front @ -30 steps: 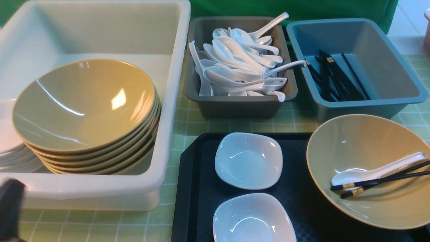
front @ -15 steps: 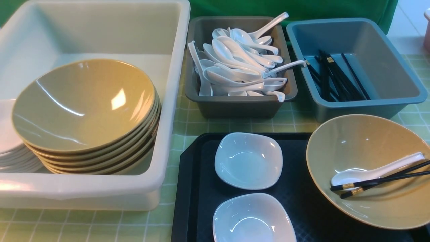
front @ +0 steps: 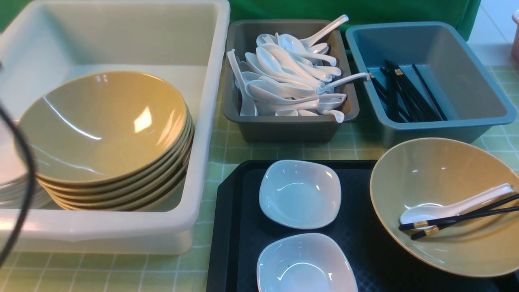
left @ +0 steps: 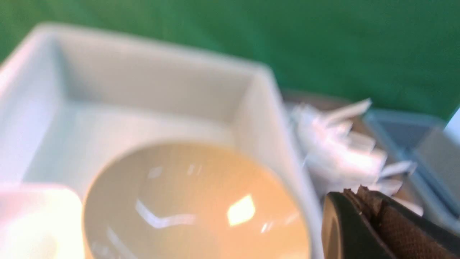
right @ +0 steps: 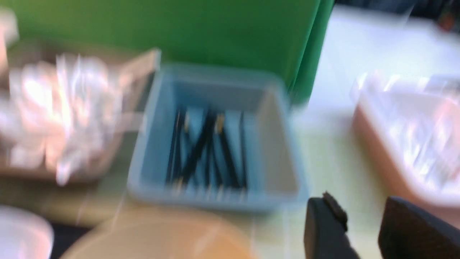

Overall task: On green table put chopsticks spoon bowls plates into blue grey white boxes.
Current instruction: 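Grasp the chopsticks with the right gripper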

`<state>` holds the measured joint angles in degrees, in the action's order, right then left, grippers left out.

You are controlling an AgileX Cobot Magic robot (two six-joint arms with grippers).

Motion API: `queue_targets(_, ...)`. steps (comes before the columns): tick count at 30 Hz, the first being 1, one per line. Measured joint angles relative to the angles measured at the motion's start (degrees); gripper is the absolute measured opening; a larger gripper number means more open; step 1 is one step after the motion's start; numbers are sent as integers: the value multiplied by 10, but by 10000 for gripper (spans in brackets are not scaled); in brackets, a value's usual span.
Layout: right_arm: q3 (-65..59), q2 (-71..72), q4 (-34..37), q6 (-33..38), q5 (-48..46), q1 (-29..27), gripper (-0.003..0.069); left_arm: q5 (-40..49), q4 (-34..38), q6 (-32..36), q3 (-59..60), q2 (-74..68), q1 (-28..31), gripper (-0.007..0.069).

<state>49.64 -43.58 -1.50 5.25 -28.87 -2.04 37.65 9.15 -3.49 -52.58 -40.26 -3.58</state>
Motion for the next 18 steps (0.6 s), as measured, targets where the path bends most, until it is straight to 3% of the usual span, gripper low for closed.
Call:
queue_targets(2,1,-28,31,51,-51,10,236,3,10,0,9,-13,-13,-2)
queue_targets(5,20,-100,83,205,-180,43,236,7,66,15,36,-22,-65,-2)
queue_targets(8,47,-150,85,340,-252,72,236,16,123,60,45,-35,-113,-2)
queue_targets(9,48,-154,84,351,-263,76,236,17,127,69,45,-36,-116,-2)
queue_targets(11,65,-200,50,484,-305,108,246,29,176,132,45,-54,-160,-2)
queue_targets(18,69,-280,-117,614,-292,177,315,58,213,263,45,-82,-209,-2)
